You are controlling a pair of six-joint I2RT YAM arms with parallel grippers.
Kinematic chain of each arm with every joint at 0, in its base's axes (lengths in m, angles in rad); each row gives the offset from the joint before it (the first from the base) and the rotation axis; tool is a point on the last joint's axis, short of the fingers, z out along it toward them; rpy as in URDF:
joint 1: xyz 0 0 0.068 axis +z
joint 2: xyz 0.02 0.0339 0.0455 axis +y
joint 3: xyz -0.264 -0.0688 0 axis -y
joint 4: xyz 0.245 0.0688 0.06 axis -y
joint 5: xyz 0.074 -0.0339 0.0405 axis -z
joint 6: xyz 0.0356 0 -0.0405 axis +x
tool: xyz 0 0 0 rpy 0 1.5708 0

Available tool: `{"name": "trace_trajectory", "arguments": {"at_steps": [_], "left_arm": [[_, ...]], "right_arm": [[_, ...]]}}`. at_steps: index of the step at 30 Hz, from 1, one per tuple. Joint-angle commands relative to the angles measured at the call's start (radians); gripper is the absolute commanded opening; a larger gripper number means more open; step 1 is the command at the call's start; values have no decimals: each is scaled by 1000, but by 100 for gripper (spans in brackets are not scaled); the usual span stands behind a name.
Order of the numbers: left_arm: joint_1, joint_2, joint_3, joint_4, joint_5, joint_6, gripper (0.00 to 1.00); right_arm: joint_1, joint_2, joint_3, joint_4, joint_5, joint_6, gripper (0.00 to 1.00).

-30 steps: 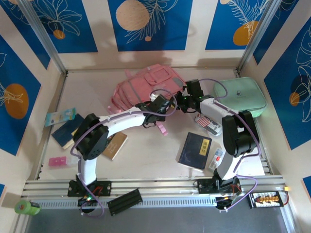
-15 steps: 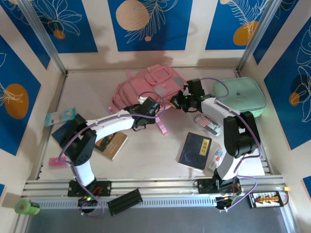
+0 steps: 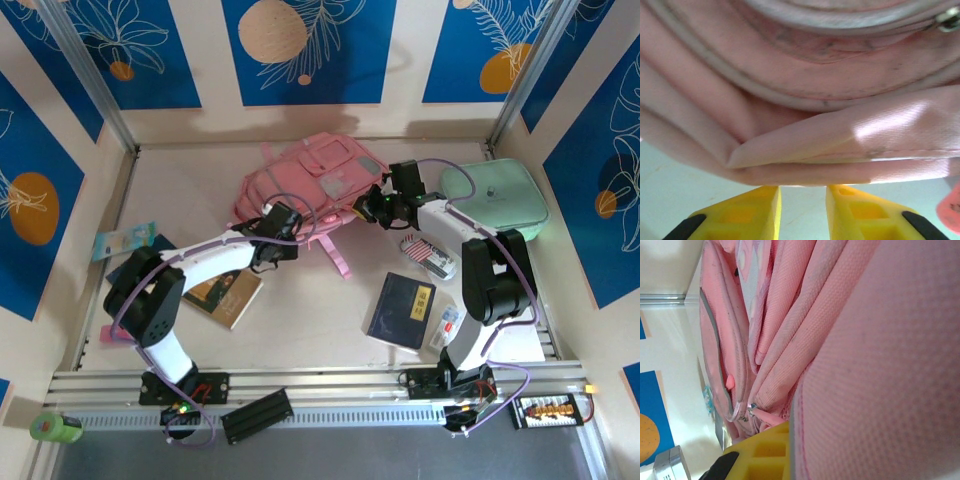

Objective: Pack the student bag
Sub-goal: Unzip the student bag at the top-center of the table.

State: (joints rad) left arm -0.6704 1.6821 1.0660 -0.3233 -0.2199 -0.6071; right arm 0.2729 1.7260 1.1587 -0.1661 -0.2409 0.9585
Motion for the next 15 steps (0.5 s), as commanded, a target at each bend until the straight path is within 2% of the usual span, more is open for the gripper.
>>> {"name": "trace_trajectory", "arguments": {"at_steps": [1,7,11,15], "left_arm": [[-5,-57,-9,56,71,50,35],[-50,-119,-30,78,77,64,41],[-79,-76,20,54,78,46,44],[-88,-8,75,18,55,21,43]], "right_arm": [[3,-36,42,35,-39,-15,1],[6,-27,44,43,-42,-6,2],[9,-21,44,46,-43,-1,2],[9,-26,44,46,-42,1,2]]}}
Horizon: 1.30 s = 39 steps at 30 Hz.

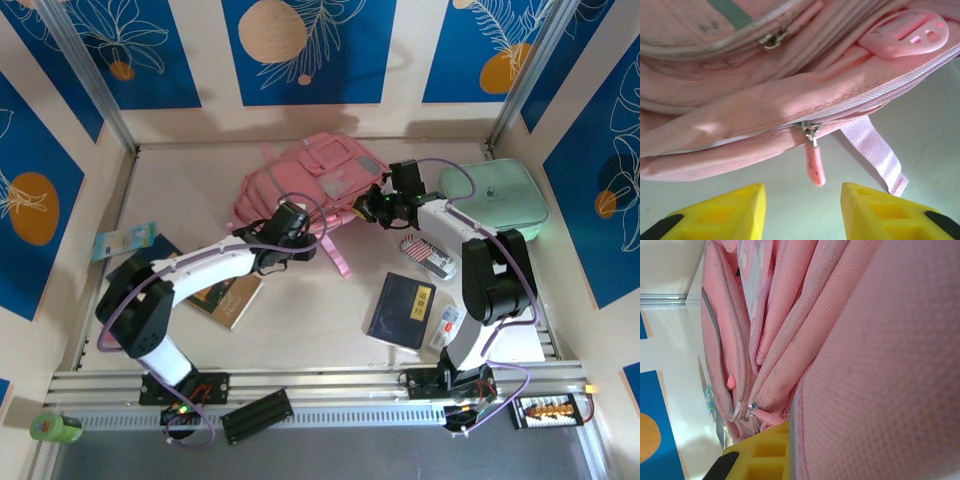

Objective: Pack the student bag
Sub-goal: Unzip the student bag at the top-center of the table.

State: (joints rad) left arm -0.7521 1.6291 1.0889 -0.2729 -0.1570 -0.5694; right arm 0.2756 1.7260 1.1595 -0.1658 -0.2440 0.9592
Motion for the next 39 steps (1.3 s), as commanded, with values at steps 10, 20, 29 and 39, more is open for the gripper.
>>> {"name": "trace_trajectory", "arguments": {"at_steps": [10,20,29,39], "left_arm": [[-6,137,155,-103,-40,-47,29],[-7,167,168,-138,-62,-78,20],[-3,118,137,-162,-119,-32,0],[167,-111,-146,-43,-1,14,0]], "right_arm": [[6,-32,40,44,-36,3,2],[4,-28,40,45,-34,7,2],[-12,-34,35,26,9,-15,2],[-76,22,47,7,37,-105,2]]}}
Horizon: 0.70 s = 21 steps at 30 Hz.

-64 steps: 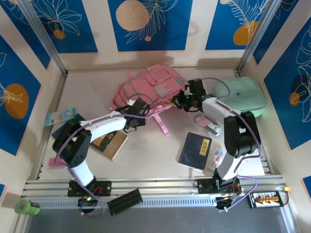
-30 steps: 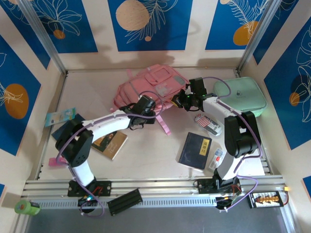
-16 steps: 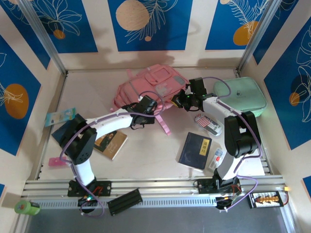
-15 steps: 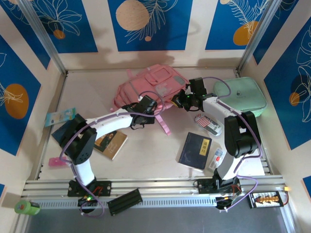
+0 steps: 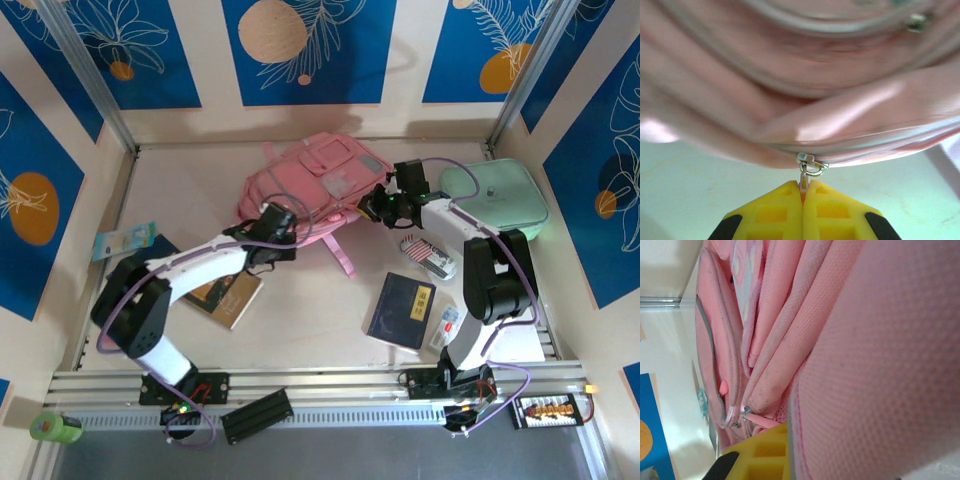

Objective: Pack the student bag
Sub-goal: Unzip the student bag at the top-center of the table.

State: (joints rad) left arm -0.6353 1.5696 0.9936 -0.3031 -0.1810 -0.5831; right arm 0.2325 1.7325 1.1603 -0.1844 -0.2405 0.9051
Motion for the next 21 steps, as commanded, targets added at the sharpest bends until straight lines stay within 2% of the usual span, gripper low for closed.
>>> {"name": "trace_trajectory", "arguments": {"at_steps": [1,7,10,13,14,16,19,21], "left_arm": [[67,-65,-67,-10,32,33,0],[84,-78,-32,-32,104,123,0],[48,-34,46,-77,175,155,0],[-9,14,116,-125,194,176,0],[-25,28,132,-130,201,175,0],[-50,56,165,-138,221,172,0],[-79,106,227,-160,239,164,0],[-94,136,274,-176,242,166,0]], "right_arm": [[-36,25,53,26,38,-61,2],[-42,113,123,22,50,-143,2],[-47,177,180,10,45,-176,2],[-63,182,187,7,60,-172,6],[-70,167,176,11,67,-172,11],[-87,128,150,3,87,-172,28],[-116,54,107,-51,133,-154,48],[-122,-18,56,-68,157,-140,57]]}}
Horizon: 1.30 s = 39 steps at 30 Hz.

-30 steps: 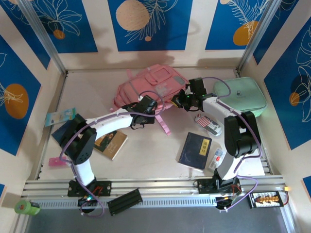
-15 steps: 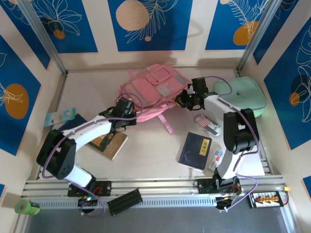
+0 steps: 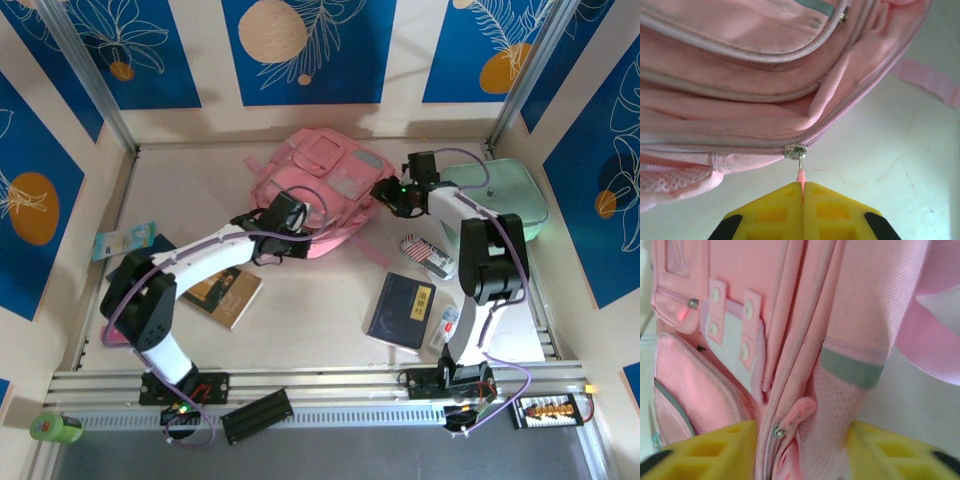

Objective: Pack the student bag
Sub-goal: Unzip the student bag at the top-center of the table.

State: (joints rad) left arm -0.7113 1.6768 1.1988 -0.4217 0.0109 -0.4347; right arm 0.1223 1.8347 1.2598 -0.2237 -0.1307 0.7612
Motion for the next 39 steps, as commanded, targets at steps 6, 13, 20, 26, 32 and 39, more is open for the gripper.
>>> {"name": "trace_trajectory", "arguments": {"at_steps": [6,13,20,26,32,39], "left_arm": [[-40,106,161,-90,67,17,0],[-40,130,129,-101,49,-2,0],[-39,140,86,-74,49,-12,0],[-41,162,81,-66,57,-15,0],[-42,168,77,-62,44,-22,0],[-41,166,73,-58,46,-32,16]], "right_arm": [[41,-273,-217,-35,6,140,62],[182,-221,-290,33,-32,315,62],[235,-96,-222,54,-65,339,57],[247,-28,-182,64,-72,349,48],[248,2,-161,71,-95,349,32],[252,-31,-180,74,-90,339,17]]}}
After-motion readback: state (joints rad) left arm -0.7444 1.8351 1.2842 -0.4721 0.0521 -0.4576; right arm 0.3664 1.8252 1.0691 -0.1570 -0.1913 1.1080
